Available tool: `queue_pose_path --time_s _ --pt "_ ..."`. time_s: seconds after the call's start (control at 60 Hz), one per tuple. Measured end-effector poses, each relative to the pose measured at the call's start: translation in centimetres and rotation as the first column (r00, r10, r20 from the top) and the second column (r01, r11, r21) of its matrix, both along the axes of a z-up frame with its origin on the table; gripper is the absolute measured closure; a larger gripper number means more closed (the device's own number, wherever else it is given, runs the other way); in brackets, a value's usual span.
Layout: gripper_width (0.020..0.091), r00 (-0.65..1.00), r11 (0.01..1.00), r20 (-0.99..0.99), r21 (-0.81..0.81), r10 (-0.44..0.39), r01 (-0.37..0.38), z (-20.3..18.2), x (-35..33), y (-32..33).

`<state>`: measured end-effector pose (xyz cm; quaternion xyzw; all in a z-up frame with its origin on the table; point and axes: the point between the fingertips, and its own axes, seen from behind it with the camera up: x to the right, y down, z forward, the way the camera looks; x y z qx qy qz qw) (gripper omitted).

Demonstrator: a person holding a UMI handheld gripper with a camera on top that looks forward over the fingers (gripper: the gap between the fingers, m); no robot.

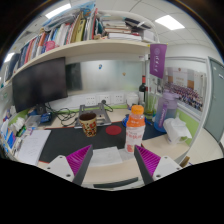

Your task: Pour water

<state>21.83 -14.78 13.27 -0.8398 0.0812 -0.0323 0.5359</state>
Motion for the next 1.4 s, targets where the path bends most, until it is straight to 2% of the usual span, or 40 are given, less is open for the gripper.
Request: queue_pose_path --time_s 0.117,0.283,0.483,0.567,0.667,0.783,1.0,1.217,1.3,1.4 --pt "0.0248 1.0 0.999 -0.002 -0.018 -0.03 0.03 -2.9 4.2 1.2" --pt "0.0247 1.0 0.999 0.018 0.031 -0.022 0.021 -4.2 8.0 6.0" --pt "0.026 0.998 0.996 0.065 0.088 0.029 -0.034 -4.7 10.0 11.8" --pt "0.0323 0.996 0.994 0.063 0.089 0.057 -0.063 -5.6 10.1 13.3" --pt "0.0515 0.995 0.99 0.047 0.109 0.09 -0.094 -6.0 9.9 14.2" --pt "0.055 0.994 0.986 0.056 0.136 0.092 -0.099 -5.9 9.8 14.3" --pt "0.0699 0.994 0.984 0.064 0.15 0.088 -0.097 -5.8 10.1 14.3" --pt "0.0702 0.992 0.991 0.1 0.098 0.076 -0.086 -5.6 10.4 14.9" --pt "0.0704 0.983 0.994 0.172 0.073 0.07 -0.084 -4.1 11.0 16.0" --pt "0.0703 0.939 0.994 0.328 -0.002 0.105 -0.111 -2.2 11.7 18.1"
